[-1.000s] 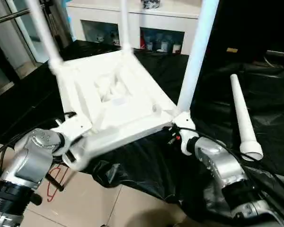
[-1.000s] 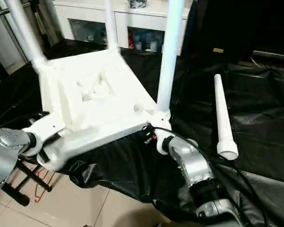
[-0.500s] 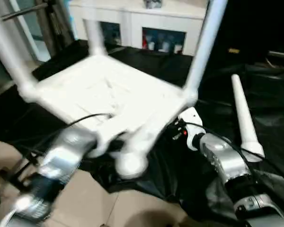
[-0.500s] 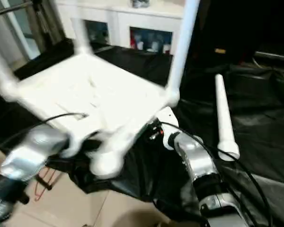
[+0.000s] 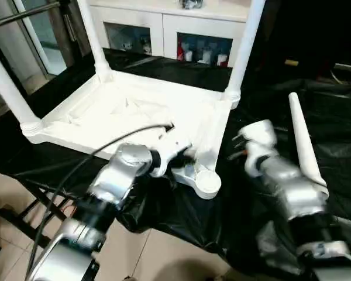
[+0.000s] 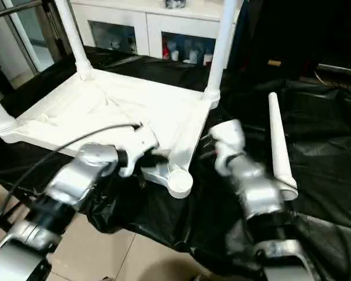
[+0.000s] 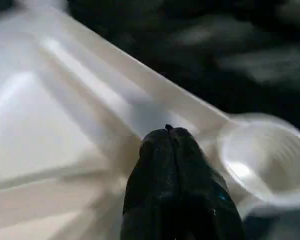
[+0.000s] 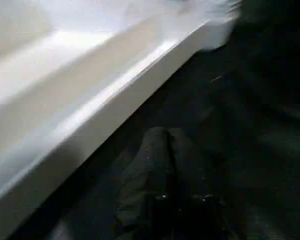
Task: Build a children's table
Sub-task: Rotate table base, then pick table leg
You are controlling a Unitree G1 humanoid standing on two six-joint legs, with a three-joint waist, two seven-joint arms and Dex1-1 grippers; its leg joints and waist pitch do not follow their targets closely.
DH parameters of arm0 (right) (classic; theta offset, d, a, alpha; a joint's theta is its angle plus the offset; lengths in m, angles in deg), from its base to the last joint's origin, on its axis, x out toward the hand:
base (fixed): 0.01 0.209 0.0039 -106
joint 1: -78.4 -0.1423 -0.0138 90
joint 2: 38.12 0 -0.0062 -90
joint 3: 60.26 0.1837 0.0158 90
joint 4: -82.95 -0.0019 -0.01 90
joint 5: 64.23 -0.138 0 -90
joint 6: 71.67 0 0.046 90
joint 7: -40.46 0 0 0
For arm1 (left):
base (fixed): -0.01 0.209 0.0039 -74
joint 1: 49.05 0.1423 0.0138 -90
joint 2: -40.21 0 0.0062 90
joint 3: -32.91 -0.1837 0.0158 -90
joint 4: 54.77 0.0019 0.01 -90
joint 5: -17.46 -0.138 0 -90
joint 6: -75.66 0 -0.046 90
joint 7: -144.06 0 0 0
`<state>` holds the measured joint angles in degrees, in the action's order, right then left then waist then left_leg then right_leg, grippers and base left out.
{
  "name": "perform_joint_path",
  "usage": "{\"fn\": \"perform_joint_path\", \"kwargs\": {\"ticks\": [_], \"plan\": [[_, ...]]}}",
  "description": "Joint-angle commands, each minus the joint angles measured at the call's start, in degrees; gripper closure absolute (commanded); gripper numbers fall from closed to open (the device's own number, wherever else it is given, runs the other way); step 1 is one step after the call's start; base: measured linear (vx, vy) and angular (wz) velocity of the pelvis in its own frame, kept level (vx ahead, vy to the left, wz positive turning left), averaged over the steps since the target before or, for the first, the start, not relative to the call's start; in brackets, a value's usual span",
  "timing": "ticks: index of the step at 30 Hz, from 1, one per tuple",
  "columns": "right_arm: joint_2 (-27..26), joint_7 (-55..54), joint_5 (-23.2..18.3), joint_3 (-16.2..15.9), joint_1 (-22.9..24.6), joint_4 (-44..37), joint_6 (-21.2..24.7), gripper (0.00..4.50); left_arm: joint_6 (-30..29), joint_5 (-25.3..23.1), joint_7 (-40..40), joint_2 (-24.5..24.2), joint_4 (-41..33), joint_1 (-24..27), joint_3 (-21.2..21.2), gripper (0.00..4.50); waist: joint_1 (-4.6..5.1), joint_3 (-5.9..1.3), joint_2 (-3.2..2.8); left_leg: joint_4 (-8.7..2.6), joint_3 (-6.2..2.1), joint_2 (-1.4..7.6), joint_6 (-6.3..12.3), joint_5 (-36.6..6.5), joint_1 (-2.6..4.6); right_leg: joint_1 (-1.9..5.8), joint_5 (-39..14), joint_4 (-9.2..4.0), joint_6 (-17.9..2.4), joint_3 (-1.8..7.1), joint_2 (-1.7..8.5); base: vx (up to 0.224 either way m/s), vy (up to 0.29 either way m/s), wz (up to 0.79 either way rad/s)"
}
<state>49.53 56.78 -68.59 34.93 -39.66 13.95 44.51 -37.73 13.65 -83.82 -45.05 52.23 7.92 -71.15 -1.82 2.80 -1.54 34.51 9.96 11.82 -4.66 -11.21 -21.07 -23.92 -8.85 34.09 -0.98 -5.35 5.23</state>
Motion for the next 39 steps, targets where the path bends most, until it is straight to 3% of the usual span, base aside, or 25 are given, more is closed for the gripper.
{"fn": "perform_joint_path", "kwargs": {"ticks": [1,4,6,10,11,12,14,18,19,21,23,24,27,28,32,36,39], "plan": [[1.87,-2.68,-1.19,3.91,-2.65,-3.93,-0.72,4.1,-1.01,1.86,5.08,0.56,-3.19,1.19,4.46,4.17,0.06,-4.14,0.34,-3.63,0.22,0.66,3.67,-7.25,0.23,3.98,-12.8,-3.75,-11.16,2.44,2.24,0.0,0.0,0.0],[2.77,-4.64,-1.03,5.34,-3.96,-3.92,1.52,3.7,-1.47,2.95,6.14,1.19,-4.28,1.66,5.91,3.97,0.3,-4.01,1.06,-3.55,0.35,0.35,3.6,-7.62,0.14,3.85,-16.09,-4.09,-9.83,2.29,2.07,0.0,0.0,0.0],[3.96,-4.98,-1.05,6.13,-5.28,-2.84,2.44,3.65,-2.64,4.02,7.35,1.91,-5.24,2.13,7.4,3.83,0.23,-3.95,0.9,-3.54,0.39,0.37,3.66,-7.76,0.18,3.66,-17.64,-4.27,-9.02,2.33,2.13,0.0,0.0,0.0],[7.16,-5.37,0.84,5.71,-7.26,-0.07,8.24,3.23,-5.28,5.2,9.3,2.81,-6.07,2.15,9.13,3.52,0.13,-4.13,1.33,-3.4,0.39,0.32,4.15,-5.78,0.07,3.69,-14.66,-3.87,-9.79,2.31,1.81,0.0,0.0,0.0],[7.86,-5.79,0.94,5.99,-7.98,1.33,8.49,3.18,-4.58,4.89,9.87,2.64,-5.9,2.04,9.05,3.39,0.2,-4.21,1.63,-3.26,0.48,0.23,4.38,-5.73,0.02,3.71,-14.4,-3.85,-9.92,2.31,1.87,0.0,0.0,0.0],[8.11,-5.95,0.84,6.21,-8.29,1.98,8.37,3.07,-4.18,4.72,10.16,2.55,-5.88,2.03,8.94,3.31,0.09,-4.18,1.46,-3.27,0.43,0.22,4.41,-5.87,0.01,3.74,-14.69,-3.82,-9.95,2.27,1.96,0.0,0.0,0.0],[8.91,-7.37,-0.27,8.35,-10.32,5.9,9.18,2.83,0.77,5.02,13.31,3.67,-4.77,1.72,10.28,3.25,0.0,-4.22,2.01,-3.21,0.46,0.18,4.89,-5.56,-0.13,3.75,-15.27,-3.77,-9.61,2.23,2.07,0.0,0.0,0.0],[9.53,-8.82,0.15,8.98,-11.76,8.27,9.99,2.49,4.63,5.05,14.27,3.97,-3.8,1.28,10.94,2.88,-0.02,-4.3,1.95,-3.09,0.51,0.26,5.15,-4.25,-0.09,3.72,-12.79,-3.57,-9.98,2.28,1.98,0.0,0.0,0.0],[10.07,-9.79,0.47,9.23,-13.08,10.38,11.14,2.49,6.97,4.79,14.04,3.75,-3.51,1.06,10.46,2.88,-0.04,-4.35,1.98,-3.03,0.5,0.24,5.38,-3.8,-0.14,3.78,-11.77,-3.41,-10.23,2.31,1.99,0.0,0.0,0.0],[10.85,-10.49,1.3,8.79,-13.96,11.96,13.08,2.34,5.37,4.55,12.86,3.18,-4.42,1.0,9.29,2.83,0.01,-4.37,1.92,-2.97,0.59,0.26,5.49,-3.52,-0.05,3.73,-10.66,-3.26,-10.98,2.36,1.96,0.0,0.0,0.0],[10.99,-10.65,1.5,8.66,-14.1,12.2,13.48,2.1,5.04,4.58,12.48,3.05,-4.59,1.0,9.07,2.46,-0.06,-4.27,2.03,-2.98,0.66,0.26,5.37,-3.97,-0.05,3.78,-11.31,-3.28,-11.05,2.39,2.03,0.0,0.0,0.0],[11.9,-9.98,1.66,8.17,-14.83,14.14,15.39,2.02,3.09,6.38,7.64,1.98,-6.23,1.29,7.54,2.46,-0.11,-4.27,1.93,-3.0,0.68,0.26,5.24,-4.09,0.03,3.77,-11.62,-3.28,-11.11,2.39,2.11,0.0,0.0,0.0],[13.17,-7.79,1.49,7.4,-15.68,17.57,17.94,1.91,4.46,7.28,3.58,0.64,-6.83,1.53,5.69,2.34,-0.17,-4.24,1.89,-3.04,0.66,0.33,4.88,-4.82,0.17,3.67,-12.35,-3.33,-11.69,2.35,2.09,0.0,0.0,0.0],[13.46,-7.55,1.83,6.96,-15.97,18.95,18.75,1.59,4.7,7.3,3.39,0.51,-6.47,1.49,5.43,1.99,-0.14,-4.18,1.88,-3.01,0.69,0.39,4.79,-5.04,0.06,3.75,-11.93,-3.31,-11.82,2.41,2.11,0.0,0.0,0.0],[13.97,-7.38,2.26,6.33,-16.54,22.98,20.43,1.52,5.69,6.85,2.5,-0.21,-5.78,1.7,4.24,1.72,-0.06,-4.23,2.03,-2.99,0.64,0.37,4.61,-4.81,0.0,3.86,-11.65,-3.17,-12.37,2.37,2.18,0.0,0.0,0.0],[14.61,-8.61,1.94,7.24,-17.11,28.63,19.88,1.52,5.5,7.08,0.84,-1.36,-7.11,2.85,2.86,1.49,0.03,-4.12,2.27,-2.96,0.73,0.39,3.8,-5.78,-0.01,3.8,-14.1,-3.39,-11.37,2.34,2.22,0.0,0.0,0.0],[14.9,-8.18,1.8,7.34,-17.36,30.58,19.93,1.52,5.07,7.41,-0.46,-1.93,-7.87,3.24,2.49,1.07,0.1,-4.17,2.42,-2.9,0.75,0.41,3.67,-5.8,0.03,3.71,-13.88,-3.35,-11.39,2.34,2.19,0.0,0.0,0.0]]}}
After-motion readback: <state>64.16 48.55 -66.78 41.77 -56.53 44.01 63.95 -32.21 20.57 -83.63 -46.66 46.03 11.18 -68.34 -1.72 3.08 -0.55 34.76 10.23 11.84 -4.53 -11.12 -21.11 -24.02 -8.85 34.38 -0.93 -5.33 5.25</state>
